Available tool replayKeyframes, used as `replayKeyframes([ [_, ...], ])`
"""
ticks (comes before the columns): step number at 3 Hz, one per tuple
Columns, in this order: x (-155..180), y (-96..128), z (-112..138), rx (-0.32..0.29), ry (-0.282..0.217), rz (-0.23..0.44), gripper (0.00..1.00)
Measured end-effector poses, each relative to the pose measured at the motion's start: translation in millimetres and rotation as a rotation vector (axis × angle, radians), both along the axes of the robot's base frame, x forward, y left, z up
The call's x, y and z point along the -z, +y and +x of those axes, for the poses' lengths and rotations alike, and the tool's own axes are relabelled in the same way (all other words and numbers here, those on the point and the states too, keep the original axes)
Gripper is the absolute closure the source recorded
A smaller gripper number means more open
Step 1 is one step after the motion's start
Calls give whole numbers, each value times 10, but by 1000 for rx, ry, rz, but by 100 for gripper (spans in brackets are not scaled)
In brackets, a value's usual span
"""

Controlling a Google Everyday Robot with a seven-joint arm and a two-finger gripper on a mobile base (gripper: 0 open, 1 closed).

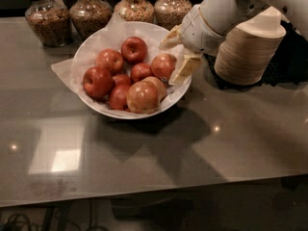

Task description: Pick apple from white bowl

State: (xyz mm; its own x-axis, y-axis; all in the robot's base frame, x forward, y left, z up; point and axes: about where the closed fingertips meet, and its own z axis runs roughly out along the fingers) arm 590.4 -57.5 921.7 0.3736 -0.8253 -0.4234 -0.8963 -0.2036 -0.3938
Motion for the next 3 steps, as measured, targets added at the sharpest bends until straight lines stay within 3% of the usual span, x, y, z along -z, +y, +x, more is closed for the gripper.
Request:
replayKeyframes([
  [3,205,27,82,-1,33,-14,36],
])
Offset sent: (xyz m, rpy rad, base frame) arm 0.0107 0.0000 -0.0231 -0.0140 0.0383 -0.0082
